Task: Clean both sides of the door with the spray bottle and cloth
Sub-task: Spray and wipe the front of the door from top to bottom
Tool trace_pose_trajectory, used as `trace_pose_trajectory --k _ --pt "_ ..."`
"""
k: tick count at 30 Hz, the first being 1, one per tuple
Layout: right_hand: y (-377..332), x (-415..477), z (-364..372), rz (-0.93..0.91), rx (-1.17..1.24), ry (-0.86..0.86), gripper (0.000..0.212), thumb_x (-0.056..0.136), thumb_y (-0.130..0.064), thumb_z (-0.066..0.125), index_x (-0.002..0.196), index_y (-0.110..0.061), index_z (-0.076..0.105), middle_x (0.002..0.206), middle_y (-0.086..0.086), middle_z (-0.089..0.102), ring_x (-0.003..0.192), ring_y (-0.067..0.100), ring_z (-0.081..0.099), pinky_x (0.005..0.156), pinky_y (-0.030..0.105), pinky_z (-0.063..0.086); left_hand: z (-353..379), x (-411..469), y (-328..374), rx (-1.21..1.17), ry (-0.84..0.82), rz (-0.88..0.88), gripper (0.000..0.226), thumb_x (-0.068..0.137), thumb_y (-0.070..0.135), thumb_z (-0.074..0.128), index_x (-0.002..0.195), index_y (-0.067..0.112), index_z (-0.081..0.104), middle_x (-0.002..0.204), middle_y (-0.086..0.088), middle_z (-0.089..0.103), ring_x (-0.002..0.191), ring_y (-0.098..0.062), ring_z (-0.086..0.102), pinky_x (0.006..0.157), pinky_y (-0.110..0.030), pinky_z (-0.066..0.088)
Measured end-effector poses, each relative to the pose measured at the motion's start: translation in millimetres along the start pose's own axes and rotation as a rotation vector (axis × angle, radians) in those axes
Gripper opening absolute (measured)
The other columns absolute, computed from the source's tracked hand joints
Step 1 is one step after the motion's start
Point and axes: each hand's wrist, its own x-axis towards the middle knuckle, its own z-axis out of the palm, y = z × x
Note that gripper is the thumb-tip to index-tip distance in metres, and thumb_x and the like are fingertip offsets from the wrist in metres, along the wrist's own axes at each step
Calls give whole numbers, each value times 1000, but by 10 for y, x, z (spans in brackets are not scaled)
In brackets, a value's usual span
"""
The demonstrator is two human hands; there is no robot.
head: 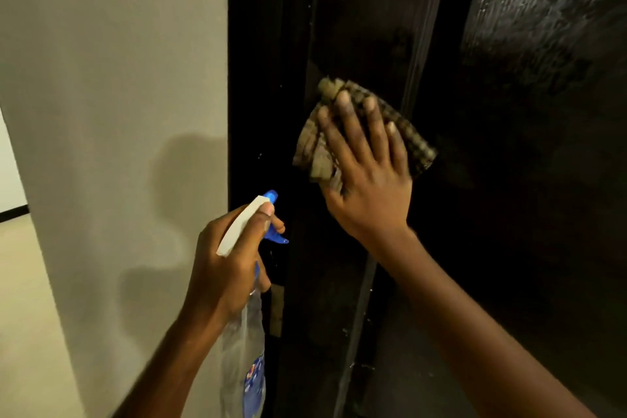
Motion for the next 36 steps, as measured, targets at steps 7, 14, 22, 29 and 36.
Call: trace_pose_trajectory --k 7,14,22,29,36 --pt "-75 -1107 373 -299 -54 -174 71 95 -55 42 160 -29 26 168 -5 17 156 18 8 125 36 4 -217 104 -13 -2 3 -14 44 90 50 45 79 14 68 56 -21 62 36 -38 52 42 -37 45" --pt "170 234 -47 -135 -47 32 65 95 -50 38 158 -33 30 167 -7 15 156 19 6 125 37 4 -175 308 61 -29 -40 10 46 90 48 43 79 11 68 59 -12 65 37 -38 53 43 -30 45" --pt "81 578 -200 -67 -59 29 68 96 -48 44 159 -32 26 169 -4 13 156 24 6 126 41 5 -218 269 98 -63 -33 29 46 83 61 45 74 21 68 72 -10 70 40 -40 54 46 -42 48" --pt "-96 -941 249 -454 -122 -249 84 86 -51 55 160 -29 24 169 -5 11 157 19 3 125 35 0 -276 128 104 -33 -6 28 41 91 46 44 76 16 68 77 -7 72 36 -38 53 45 -35 45" --pt "334 -266 -47 -201 -92 -52 69 95 -52 37 160 -31 25 168 -4 16 156 19 10 124 39 12 -187 79 145 -60 -42 20 43 90 46 44 79 12 68 80 -3 72 37 -36 53 46 -40 49"
